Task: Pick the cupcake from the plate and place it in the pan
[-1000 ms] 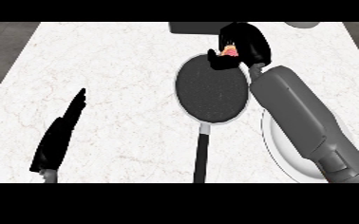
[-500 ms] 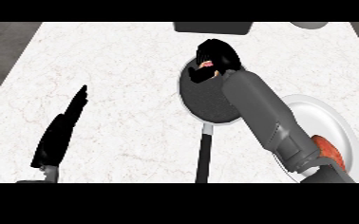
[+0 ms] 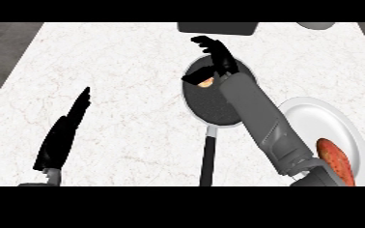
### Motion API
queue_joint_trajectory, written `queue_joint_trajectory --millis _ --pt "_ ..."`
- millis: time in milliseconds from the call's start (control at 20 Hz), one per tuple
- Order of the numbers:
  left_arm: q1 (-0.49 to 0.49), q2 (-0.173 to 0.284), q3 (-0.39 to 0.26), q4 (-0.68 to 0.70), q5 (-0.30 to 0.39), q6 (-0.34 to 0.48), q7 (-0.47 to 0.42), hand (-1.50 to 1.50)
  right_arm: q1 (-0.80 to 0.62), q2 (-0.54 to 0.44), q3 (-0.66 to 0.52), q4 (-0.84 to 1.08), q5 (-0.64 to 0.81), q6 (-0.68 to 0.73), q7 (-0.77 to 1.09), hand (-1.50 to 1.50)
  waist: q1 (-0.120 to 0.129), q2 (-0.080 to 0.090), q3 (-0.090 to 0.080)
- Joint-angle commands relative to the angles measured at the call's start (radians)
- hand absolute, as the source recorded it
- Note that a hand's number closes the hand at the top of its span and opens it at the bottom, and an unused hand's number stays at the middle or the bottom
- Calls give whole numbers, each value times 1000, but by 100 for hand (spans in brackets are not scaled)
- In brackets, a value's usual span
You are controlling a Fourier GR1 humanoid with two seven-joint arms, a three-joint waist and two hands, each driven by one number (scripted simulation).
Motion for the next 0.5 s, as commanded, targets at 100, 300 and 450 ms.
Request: queue_joint_trajectory --millis 100,300,450 --pt "11 -25 -19 -31 -28 28 24 0 -32 3 -148 19 -87 -167 -135 -150 -12 -5 0" --pt "40 -1 4 -10 -19 6 -22 0 -17 -41 -243 46 -145 -236 -185 -150 -19 -5 -1" --pt "52 -36 -16 -14 -33 28 -7 0 -17 -150 -304 42 -190 -189 -189 -150 -32 -10 -1"
